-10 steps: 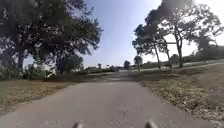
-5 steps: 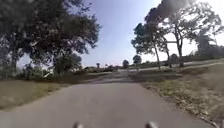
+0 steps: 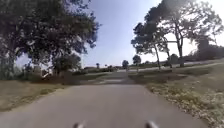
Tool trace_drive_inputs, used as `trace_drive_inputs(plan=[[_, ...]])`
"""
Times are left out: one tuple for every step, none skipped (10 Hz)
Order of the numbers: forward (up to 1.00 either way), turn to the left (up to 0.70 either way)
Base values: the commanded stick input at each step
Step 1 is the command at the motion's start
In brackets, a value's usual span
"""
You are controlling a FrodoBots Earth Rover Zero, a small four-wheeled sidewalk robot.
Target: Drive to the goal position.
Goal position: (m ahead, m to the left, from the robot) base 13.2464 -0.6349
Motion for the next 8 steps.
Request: trace_drive_inputs(plan=[[0.10, 0.01], [0.10, 0.01], [0.09, 0.01], [0.09, 0.01], [0.09, 0.01], [0.10, 0.01], [0.10, 0.01], [0.10, 0.01]])
